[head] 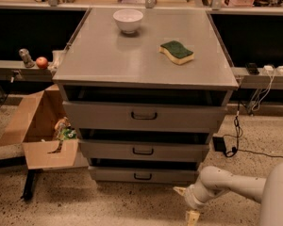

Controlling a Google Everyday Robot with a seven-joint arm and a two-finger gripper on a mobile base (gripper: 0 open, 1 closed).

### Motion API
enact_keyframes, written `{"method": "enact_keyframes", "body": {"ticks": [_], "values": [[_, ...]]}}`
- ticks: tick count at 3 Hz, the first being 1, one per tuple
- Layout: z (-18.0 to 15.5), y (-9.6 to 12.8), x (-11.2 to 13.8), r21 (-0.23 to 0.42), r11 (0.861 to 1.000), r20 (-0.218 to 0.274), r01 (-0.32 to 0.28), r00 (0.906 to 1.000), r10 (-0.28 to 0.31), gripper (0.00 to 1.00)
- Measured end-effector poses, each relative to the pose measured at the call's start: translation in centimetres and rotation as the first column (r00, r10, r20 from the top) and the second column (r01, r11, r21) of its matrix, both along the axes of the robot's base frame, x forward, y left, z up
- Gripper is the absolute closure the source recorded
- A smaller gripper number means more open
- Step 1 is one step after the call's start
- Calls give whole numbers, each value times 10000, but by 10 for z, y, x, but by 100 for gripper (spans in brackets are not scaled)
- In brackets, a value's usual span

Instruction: Open bottom drawer

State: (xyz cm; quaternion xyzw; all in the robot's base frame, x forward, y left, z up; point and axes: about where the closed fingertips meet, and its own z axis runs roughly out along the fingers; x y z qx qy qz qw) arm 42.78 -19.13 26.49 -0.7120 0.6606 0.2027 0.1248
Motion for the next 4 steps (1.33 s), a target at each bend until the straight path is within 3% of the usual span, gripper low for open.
{"method": "enact_keyframes", "body": {"ticks": [1,2,3,4], "values": [[-48,5,0,938,9954,-771,171,9970,-98,0],[-56,-3,22,993,9940,-587,452,9975,-395,0],[-54,-4,24,962,9944,-536,447,9978,-396,0],[-54,-4,46,878,9958,566,265,9979,-315,0]]}}
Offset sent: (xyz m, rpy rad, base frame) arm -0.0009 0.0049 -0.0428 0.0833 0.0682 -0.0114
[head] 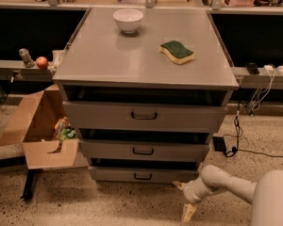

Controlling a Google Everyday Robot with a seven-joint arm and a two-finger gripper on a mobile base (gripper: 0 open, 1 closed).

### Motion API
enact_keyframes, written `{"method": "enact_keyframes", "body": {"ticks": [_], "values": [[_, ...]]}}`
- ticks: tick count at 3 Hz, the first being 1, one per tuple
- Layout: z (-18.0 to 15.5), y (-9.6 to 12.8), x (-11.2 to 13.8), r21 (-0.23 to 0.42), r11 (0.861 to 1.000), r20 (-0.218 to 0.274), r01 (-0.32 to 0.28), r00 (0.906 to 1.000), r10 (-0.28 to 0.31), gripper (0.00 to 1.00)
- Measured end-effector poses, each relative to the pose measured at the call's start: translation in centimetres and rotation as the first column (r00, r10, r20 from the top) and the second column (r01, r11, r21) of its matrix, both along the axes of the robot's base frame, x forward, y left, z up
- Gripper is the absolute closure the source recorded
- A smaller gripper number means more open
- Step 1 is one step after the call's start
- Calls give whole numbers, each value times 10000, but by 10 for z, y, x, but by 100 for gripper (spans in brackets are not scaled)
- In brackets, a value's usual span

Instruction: Open bottom drawer

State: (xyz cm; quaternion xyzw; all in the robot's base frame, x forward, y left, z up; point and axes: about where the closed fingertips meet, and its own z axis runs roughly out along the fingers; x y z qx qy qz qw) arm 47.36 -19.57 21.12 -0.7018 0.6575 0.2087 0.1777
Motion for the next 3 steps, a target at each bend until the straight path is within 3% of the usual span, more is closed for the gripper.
{"method": "enact_keyframes", "body": {"ticks": [1,2,3], "values": [[7,0,28,-92,9997,1233,-240,9921,250,0],[4,2,54,-849,9960,2095,-279,9768,452,0],[-6,4,70,-1475,9890,2380,83,9709,274,0]]}}
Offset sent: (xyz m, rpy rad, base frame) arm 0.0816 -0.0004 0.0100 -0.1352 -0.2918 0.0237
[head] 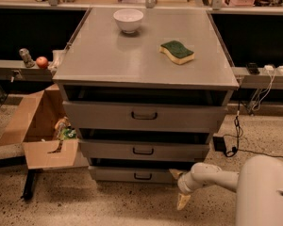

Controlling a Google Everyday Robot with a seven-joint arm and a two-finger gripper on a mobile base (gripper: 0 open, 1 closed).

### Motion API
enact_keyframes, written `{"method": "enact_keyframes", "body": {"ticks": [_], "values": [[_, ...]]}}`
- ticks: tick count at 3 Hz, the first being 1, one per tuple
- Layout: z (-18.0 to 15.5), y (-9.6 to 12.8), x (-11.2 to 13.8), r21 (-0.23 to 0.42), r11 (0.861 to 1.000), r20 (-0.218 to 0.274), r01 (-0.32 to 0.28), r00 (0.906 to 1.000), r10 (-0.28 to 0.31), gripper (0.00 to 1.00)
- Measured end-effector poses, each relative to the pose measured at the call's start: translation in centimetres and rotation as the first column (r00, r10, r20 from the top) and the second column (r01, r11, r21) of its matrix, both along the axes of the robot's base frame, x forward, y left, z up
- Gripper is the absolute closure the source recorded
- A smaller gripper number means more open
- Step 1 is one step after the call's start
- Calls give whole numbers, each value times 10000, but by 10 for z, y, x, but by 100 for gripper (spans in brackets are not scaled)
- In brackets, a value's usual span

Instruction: Open bottom drawer

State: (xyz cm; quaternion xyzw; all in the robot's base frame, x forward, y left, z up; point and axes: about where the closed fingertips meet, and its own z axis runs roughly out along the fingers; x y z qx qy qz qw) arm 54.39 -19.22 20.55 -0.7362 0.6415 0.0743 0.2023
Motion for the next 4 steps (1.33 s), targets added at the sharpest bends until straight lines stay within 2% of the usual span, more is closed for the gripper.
{"method": "enact_keyframes", "body": {"ticks": [1,2,4], "values": [[-15,2,14,-150,9989,40,436,9990,-436,0],[-20,2,24,-2,9981,60,622,9980,-622,0],[-37,8,45,265,9965,-213,793,9967,-788,0]]}}
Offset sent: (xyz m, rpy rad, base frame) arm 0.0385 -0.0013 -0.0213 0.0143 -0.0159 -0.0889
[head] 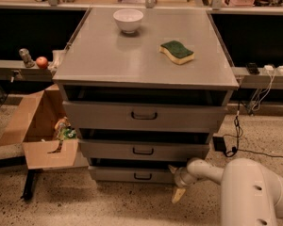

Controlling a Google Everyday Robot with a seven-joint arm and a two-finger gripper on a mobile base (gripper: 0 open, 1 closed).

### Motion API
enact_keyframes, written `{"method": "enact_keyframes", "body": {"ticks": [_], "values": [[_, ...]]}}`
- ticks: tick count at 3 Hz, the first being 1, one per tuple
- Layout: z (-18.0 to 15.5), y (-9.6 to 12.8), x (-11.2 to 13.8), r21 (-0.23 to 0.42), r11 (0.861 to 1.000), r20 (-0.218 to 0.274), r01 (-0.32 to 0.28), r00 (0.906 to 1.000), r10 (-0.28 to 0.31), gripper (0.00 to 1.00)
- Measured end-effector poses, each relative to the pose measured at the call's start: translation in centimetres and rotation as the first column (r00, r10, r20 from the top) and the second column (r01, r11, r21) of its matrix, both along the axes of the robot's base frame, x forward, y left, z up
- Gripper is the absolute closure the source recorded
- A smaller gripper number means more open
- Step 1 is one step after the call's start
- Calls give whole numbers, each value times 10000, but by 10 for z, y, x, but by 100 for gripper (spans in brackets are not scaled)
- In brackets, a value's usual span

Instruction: Open bottom drawer

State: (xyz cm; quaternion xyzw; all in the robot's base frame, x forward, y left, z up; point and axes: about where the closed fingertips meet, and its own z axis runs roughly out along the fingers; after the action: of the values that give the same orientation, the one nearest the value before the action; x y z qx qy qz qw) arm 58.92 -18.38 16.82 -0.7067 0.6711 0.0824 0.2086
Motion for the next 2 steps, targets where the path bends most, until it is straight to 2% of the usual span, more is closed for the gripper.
{"method": "enact_keyframes", "body": {"ticks": [1,2], "values": [[-12,2,5,37,10000,-255,9,9997,-8,10],[-10,2,5,38,10000,-260,9,9997,-8,28]]}}
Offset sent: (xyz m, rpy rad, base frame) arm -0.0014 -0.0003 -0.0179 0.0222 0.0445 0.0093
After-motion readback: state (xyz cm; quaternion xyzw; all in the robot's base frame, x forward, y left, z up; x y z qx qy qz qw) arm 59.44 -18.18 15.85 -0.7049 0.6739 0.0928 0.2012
